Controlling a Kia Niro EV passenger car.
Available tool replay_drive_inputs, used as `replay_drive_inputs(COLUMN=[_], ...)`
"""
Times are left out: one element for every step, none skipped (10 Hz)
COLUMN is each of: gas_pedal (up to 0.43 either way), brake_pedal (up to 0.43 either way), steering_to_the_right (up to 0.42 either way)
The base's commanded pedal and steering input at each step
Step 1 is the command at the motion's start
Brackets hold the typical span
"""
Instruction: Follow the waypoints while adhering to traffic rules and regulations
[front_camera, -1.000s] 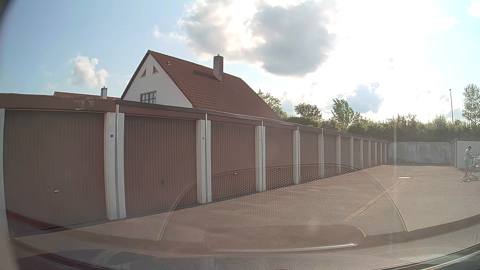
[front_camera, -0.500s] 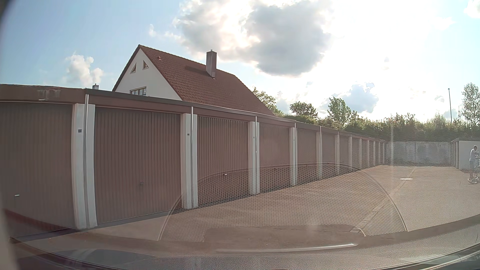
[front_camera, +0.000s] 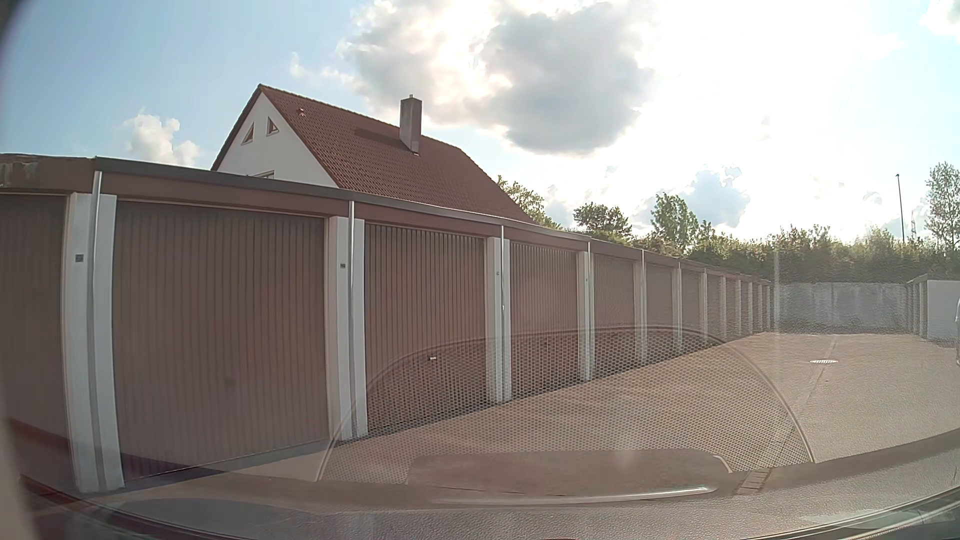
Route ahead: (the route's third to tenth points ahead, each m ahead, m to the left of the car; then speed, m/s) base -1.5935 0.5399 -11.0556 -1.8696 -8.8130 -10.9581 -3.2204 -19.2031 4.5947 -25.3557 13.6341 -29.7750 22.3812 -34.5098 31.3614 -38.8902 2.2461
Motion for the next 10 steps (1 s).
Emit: replay_drive_inputs(gas_pedal=[0.000,0.000,0.000,0.000,0.000,0.000,0.000,0.000,0.000,0.000], brake_pedal=[0.073,0.073,0.079,0.079,0.079,0.085,0.122,0.152,0.165,0.195], steering_to_the_right=[0.044,0.054,0.071,0.090,0.120,0.153,0.185,0.201,0.216,0.230])
